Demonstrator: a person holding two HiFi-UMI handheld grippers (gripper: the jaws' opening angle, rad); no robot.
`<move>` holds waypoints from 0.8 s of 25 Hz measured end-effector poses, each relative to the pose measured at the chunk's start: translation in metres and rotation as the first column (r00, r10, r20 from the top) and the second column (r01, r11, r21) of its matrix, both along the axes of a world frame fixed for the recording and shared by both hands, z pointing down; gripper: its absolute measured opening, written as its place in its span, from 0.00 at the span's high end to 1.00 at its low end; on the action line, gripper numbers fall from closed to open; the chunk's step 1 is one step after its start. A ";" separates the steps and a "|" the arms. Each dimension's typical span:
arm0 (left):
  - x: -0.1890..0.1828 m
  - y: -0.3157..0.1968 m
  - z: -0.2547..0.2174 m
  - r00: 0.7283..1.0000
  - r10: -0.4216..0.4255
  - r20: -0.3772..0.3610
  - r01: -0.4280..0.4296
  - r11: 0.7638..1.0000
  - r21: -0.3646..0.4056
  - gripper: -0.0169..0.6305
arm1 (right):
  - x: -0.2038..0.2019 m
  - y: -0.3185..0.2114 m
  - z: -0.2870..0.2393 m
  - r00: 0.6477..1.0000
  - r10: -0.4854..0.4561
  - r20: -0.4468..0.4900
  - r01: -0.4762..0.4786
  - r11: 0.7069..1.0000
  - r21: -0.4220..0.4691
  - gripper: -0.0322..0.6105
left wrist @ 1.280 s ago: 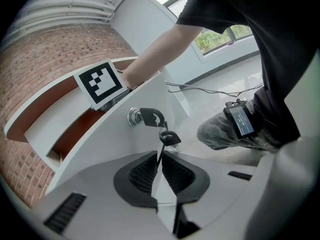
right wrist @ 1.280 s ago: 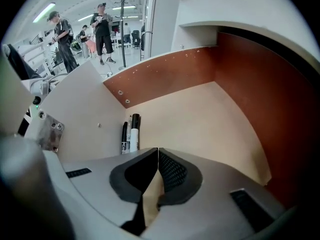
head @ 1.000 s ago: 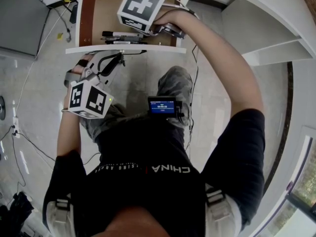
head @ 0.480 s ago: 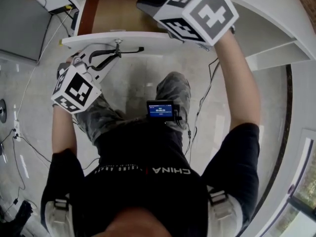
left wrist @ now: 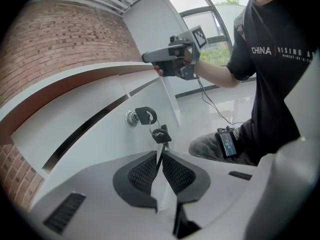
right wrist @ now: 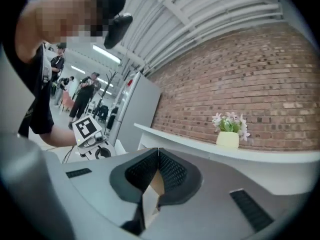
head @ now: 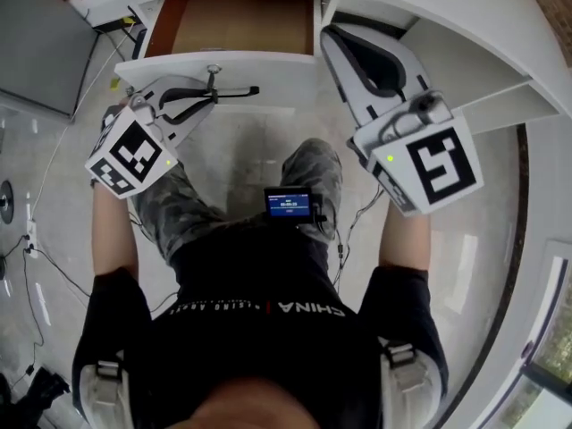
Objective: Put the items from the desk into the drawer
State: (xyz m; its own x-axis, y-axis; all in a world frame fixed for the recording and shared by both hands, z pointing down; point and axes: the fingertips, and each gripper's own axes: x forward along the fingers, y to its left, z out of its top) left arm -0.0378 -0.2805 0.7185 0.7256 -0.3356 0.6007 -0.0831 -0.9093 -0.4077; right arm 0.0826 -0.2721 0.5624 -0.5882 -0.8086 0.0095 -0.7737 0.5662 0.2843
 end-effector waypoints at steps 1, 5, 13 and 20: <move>0.000 0.001 0.000 1.000 -0.001 -0.001 0.001 1.000 -0.001 0.91 | 0.004 0.008 0.004 0.999 -0.002 0.034 0.002 1.000 0.010 0.92; -0.002 0.001 -0.002 1.000 -0.005 0.006 0.005 1.000 0.003 0.91 | 0.008 0.021 0.010 0.998 0.014 0.053 -0.015 1.000 0.021 0.92; -0.002 0.001 -0.001 1.000 -0.005 0.022 0.005 1.000 0.005 0.91 | 0.005 0.025 0.008 0.998 -0.009 0.063 0.008 1.000 0.023 0.92; 0.006 -0.009 0.000 1.000 -0.011 -0.022 0.011 1.000 -0.002 0.91 | 0.003 0.016 0.014 0.995 -0.001 0.104 -0.003 0.999 0.042 0.92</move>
State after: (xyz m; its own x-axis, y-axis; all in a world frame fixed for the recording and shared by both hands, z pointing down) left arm -0.0321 -0.2897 0.7187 0.7351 -0.3425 0.5851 -0.1018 -0.9090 -0.4041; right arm 0.0859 -0.2561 0.5760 -0.5837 -0.8075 -0.0855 -0.8007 0.5548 0.2259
